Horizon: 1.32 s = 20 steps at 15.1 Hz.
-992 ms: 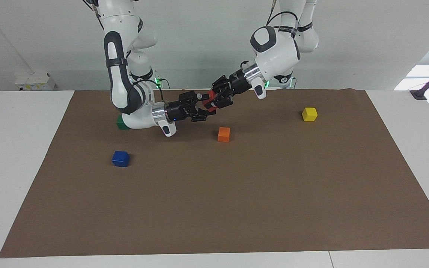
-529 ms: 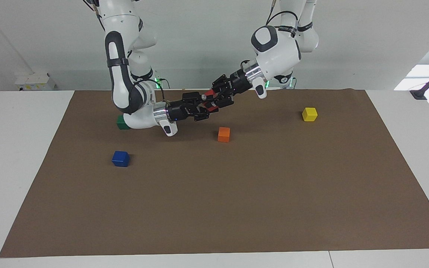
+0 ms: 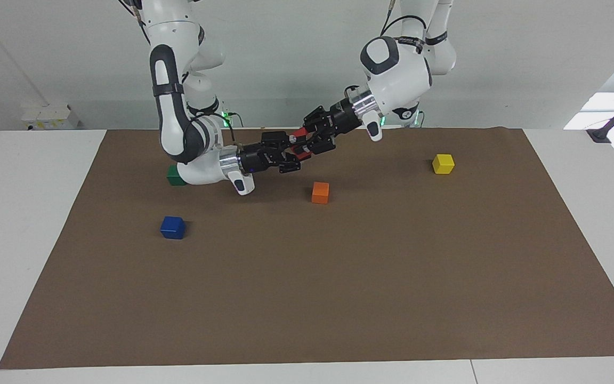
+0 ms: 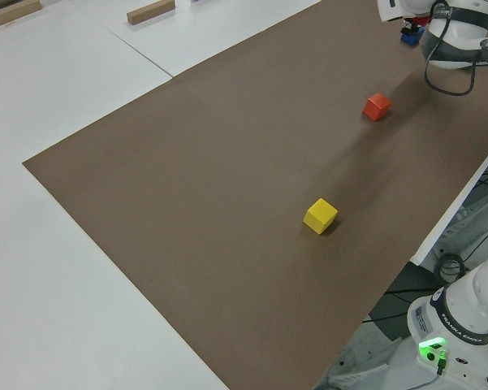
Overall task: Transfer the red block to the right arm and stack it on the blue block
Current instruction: 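Open the left gripper and draw it back from the red cube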
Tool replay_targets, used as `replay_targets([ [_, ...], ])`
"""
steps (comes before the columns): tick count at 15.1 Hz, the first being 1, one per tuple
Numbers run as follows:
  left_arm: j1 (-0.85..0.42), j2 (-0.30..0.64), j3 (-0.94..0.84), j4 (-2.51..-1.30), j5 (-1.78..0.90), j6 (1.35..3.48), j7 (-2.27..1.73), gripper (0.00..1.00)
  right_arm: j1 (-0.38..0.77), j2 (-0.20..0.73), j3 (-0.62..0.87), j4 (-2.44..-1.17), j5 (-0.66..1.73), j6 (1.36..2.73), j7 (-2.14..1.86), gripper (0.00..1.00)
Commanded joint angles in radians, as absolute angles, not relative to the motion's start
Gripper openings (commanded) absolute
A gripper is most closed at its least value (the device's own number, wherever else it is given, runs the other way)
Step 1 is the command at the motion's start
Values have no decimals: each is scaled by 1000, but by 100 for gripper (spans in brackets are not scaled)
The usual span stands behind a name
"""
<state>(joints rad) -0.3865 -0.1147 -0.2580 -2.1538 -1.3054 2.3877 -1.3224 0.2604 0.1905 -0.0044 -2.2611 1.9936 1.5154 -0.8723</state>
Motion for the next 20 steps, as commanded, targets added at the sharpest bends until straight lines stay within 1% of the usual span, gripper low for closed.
replay_targets([
  [1,-390,-149,-247,-2171,-1319,2399,-1319,99,268,195,-3,-2258,2000,1525,-913,0],
  [3,-384,-179,-244,-2172,-1315,2401,-1324,100,268,193,-2,-2258,2000,1525,-913,0],
  [6,-292,-225,-242,-2172,-1307,2344,-1322,100,275,193,-2,-2258,1999,1525,-913,0],
  [7,-253,-230,-241,-2169,-1267,2312,-1322,100,281,193,-2,-2258,1999,1525,-913,0],
  [9,-194,-247,-241,-2145,-1084,2217,-1322,100,281,195,-3,-2256,1997,1535,-908,0],
  [11,-94,-244,-241,-2090,-883,2069,-1315,100,281,186,-5,-2249,1968,1601,-908,0],
  [12,-56,-239,-241,-2059,-786,2012,-1307,100,275,180,-6,-2238,1930,1638,-904,0],
  [15,30,-236,-239,-2023,-614,1967,-1302,100,253,144,-12,-2204,1769,1732,-833,0],
  [18,159,-227,-238,-1961,-510,1852,-1190,100,209,88,-12,-2171,1468,1854,-731,0],
  [20,244,-204,-239,-1909,-473,1772,-1019,100,183,84,-15,-2120,1291,1867,-657,0],
])
